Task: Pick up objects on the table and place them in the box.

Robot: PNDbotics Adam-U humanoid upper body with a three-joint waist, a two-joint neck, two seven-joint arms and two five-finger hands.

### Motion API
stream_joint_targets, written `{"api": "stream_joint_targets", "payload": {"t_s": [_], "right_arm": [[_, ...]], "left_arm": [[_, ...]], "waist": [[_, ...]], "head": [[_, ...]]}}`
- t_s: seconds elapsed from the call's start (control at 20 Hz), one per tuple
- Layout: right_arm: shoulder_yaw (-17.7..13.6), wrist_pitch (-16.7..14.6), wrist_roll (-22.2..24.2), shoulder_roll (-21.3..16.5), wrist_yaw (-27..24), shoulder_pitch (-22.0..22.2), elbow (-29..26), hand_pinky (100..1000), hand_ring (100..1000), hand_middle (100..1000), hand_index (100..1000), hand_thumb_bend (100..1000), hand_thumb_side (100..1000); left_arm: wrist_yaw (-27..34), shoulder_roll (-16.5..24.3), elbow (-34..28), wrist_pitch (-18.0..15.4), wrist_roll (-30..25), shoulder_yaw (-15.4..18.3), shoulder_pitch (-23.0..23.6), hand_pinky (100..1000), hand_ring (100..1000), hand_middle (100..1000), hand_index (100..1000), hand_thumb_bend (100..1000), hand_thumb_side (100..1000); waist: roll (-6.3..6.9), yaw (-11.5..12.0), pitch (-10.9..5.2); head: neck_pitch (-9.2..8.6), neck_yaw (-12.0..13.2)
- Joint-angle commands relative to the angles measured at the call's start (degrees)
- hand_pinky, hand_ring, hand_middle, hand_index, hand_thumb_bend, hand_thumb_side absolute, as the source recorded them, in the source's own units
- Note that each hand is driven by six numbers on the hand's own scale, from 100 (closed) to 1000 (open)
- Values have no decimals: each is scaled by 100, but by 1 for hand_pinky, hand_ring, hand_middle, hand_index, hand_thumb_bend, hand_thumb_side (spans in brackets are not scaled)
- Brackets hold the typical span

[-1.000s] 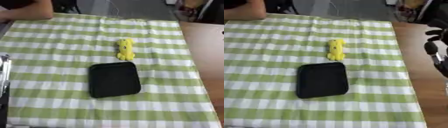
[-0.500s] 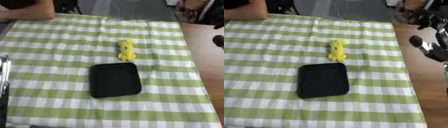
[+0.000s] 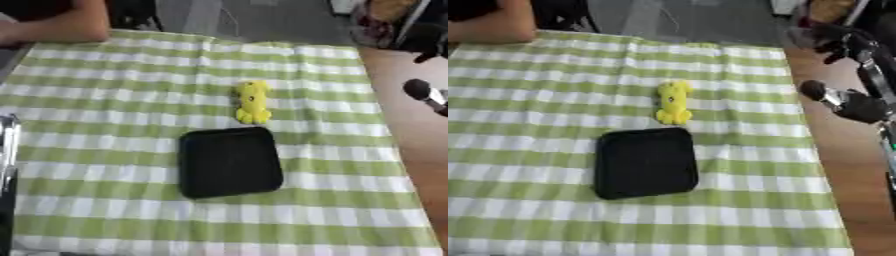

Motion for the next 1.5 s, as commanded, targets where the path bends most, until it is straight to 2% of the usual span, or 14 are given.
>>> {"api": "stream_joint_targets", "payload": {"t_s": [0.05,0.2,0.55,0.95,1.0,1.5], "right_arm": [[59,-13,140,-54,100,-266,234,633,723,805,920,823,759],[154,-1,298,31,347,-511,603,640,728,810,921,839,688],[182,43,402,240,880,-843,1273,650,733,813,921,853,655],[182,68,386,350,1194,-1052,1742,653,733,814,919,865,607],[187,68,398,362,1231,-1087,1807,654,733,815,918,869,575],[198,55,505,450,1688,-1571,2600,656,739,820,913,900,495]], "left_arm": [[29,93,-52,-20,-43,-13,-13,486,562,740,871,351,825],[38,88,-56,-28,-64,-27,-11,486,562,740,871,353,822],[55,77,-55,-47,-103,-49,-21,487,563,741,872,350,824],[58,78,-58,-55,-148,-64,-16,487,562,741,871,350,827],[60,78,-57,-55,-154,-67,-15,487,562,741,872,351,826],[80,76,-58,-71,-207,-89,-30,488,569,745,872,350,827]], "waist": [[16,10,-104],[16,30,-106],[14,58,-105],[18,65,-110],[19,66,-109],[17,101,-95]], "head": [[-54,-77],[-52,-99],[-51,-113],[-60,-120],[-60,-124],[-65,-152]]}}
